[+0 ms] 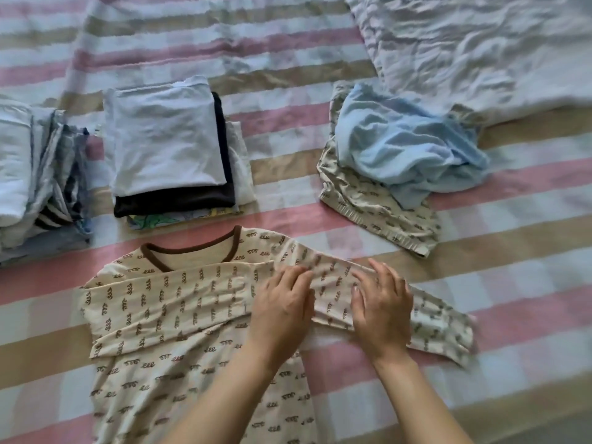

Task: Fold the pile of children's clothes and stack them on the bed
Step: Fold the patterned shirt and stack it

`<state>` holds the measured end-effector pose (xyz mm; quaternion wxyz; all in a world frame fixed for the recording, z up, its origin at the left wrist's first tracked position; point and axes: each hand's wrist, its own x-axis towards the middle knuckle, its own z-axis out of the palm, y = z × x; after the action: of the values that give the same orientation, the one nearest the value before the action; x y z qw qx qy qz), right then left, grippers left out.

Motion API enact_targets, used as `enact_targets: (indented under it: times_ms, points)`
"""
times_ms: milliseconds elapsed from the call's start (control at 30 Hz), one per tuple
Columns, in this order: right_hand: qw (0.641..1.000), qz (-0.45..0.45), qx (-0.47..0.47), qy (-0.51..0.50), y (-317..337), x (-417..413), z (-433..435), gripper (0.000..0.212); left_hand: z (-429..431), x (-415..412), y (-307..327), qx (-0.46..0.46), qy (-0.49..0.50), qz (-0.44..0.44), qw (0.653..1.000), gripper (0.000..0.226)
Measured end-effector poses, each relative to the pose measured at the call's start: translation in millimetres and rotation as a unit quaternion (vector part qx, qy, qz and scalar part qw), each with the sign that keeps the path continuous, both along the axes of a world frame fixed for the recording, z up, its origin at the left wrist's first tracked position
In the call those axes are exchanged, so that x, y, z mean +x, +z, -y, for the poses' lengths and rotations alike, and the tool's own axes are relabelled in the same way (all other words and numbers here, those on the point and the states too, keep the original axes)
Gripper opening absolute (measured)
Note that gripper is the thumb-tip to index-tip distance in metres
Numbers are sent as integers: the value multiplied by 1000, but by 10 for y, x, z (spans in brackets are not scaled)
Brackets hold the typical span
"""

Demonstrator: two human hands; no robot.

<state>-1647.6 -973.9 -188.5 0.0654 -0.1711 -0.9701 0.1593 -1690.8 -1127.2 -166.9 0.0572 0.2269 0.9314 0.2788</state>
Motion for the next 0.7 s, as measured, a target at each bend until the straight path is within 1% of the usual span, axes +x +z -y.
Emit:
enact_targets:
  times_ms: [67, 167, 267, 367, 500, 567, 600, 667, 700]
  points:
    - [999, 6, 10, -38, 4, 136, -326, 39, -355, 37, 17, 1, -37, 0, 999, 32]
    - [996, 9, 10, -89, -38, 319, -724, 31, -807, 135, -20, -2, -65, 11, 998, 29]
    - [987, 46, 10, -153, -116, 518, -1064, 26, -1223, 274, -131, 13, -82, 38, 996, 24]
    - [974, 77, 3, -215, -175, 695, -1250, 26, -1511, 414, -249, 21, -86, 78, 993, 26]
    - [968, 55, -6, -245, -159, 851, -1324, 23, -1716, 533, -294, 84, -63, 112, 988, 23]
    - [970, 25, -59, -234, -108, 880, -1324, 21, -1762, 561, -272, 123, -60, 157, 978, 22]
    - [966, -3, -117, -231, -67, 876, -1306, 21, -1768, 570, -242, 147, -61, 180, 971, 19]
    - [933, -56, -262, -240, 62, 833, -1219, 26, -1763, 583, -145, 202, -47, 229, 951, 11]
    - [914, -77, -316, -243, 146, 788, -1144, 27, -1740, 577, -68, 233, -34, 267, 935, 12]
